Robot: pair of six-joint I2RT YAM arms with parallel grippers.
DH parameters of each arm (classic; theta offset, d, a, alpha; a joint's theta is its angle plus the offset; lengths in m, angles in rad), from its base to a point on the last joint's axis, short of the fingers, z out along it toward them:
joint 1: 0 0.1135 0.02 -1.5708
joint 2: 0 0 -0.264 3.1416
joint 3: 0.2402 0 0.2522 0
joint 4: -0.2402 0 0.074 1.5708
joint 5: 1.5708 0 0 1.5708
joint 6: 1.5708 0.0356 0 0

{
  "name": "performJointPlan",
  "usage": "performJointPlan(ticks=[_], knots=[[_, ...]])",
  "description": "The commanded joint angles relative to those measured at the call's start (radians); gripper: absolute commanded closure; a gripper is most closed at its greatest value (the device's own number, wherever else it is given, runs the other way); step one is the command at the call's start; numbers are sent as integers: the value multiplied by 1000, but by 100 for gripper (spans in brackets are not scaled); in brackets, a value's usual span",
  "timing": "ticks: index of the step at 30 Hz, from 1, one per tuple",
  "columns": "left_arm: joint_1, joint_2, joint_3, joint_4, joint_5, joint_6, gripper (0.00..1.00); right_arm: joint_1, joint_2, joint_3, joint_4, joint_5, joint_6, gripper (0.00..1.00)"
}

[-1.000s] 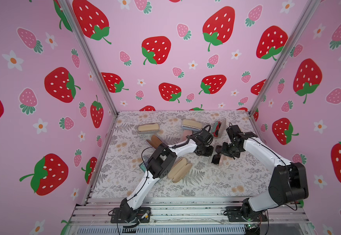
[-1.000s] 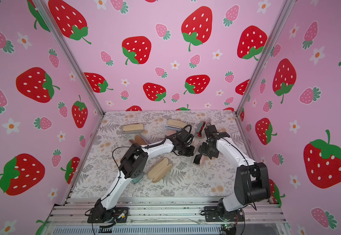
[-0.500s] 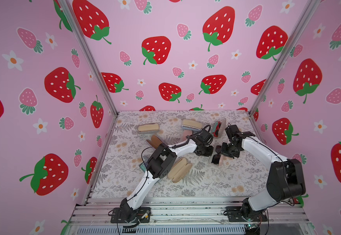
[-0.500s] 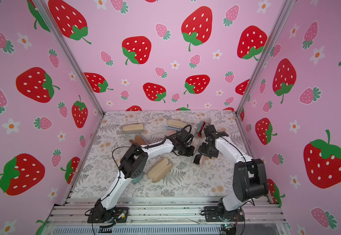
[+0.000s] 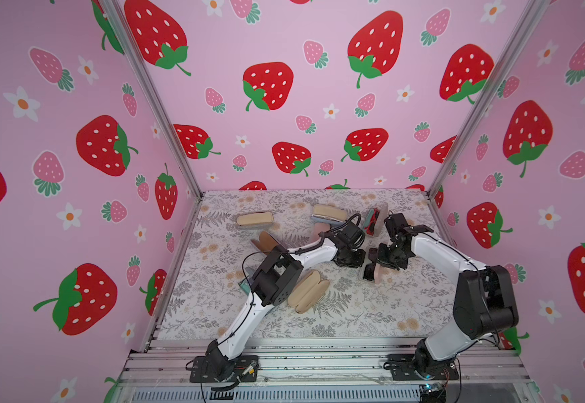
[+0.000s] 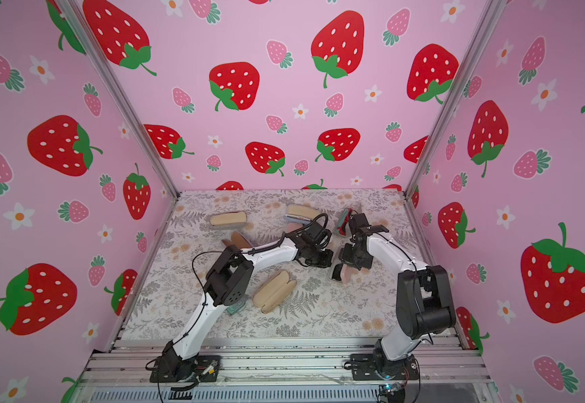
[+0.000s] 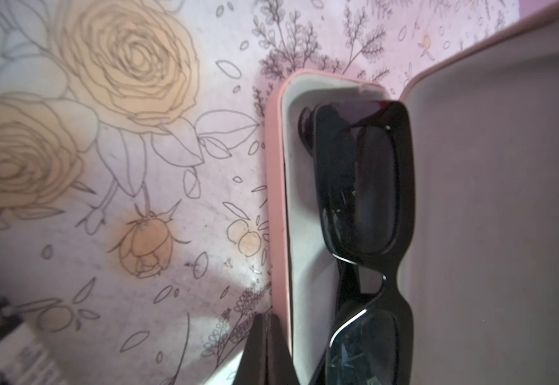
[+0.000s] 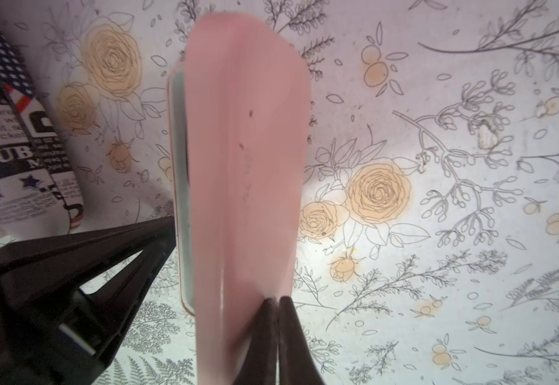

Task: Close the glasses case
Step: Close the glasses case at the center of the board.

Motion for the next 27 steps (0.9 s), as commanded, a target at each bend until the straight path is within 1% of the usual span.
performJointPlan(ticks=[1,6,14,18,21,22,24,25,27], knots=[[-6,26,2,-64,-4,4,100,24,17,26,76,-92,-6,93],[-5,25,0,-64,-4,8,100,34,39,29,94,-116,0,93],[-5,21,-10,-58,-2,4,100,44,74,25,99,-106,13,93],[-5,14,-24,-47,-3,-3,100,45,54,17,95,-77,21,93],[3,-10,-61,-12,-1,-20,100,44,8,5,87,-44,33,92],[6,-20,-76,0,2,-26,100,45,-11,5,76,-30,38,91],[13,-43,-101,20,8,-37,100,45,-50,-4,60,-6,50,81],[17,-59,-117,30,9,-40,100,45,-72,-11,51,7,57,75],[21,-92,-149,47,6,-44,100,45,-114,-28,35,36,73,58]])
